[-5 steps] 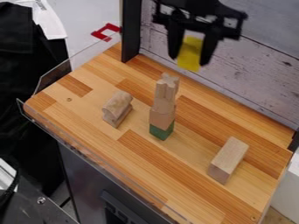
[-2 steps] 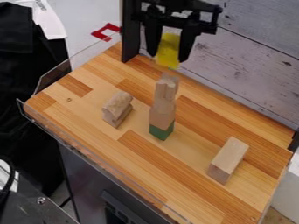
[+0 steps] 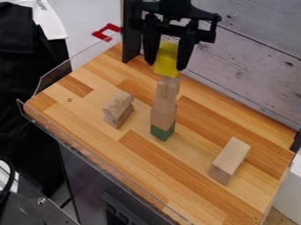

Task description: Put the yellow cube on top of the plus

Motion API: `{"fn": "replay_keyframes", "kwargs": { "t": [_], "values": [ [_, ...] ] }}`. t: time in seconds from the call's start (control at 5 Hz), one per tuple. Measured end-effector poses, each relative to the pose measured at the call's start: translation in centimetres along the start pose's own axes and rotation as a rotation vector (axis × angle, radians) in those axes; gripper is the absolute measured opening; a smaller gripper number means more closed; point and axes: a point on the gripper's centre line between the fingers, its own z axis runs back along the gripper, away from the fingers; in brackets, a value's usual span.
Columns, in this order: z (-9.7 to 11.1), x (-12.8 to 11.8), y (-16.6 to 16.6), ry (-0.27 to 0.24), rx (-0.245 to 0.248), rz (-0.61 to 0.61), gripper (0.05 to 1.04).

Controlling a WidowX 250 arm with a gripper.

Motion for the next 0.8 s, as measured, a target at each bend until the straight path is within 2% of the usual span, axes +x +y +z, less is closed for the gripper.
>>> {"fn": "replay_keyframes", "kwargs": {
  "t": [0.8],
  "values": [
    [-0.02,-1.11,-0.6,0.039,-0.012,-0.006,0.532]
  ]
}}
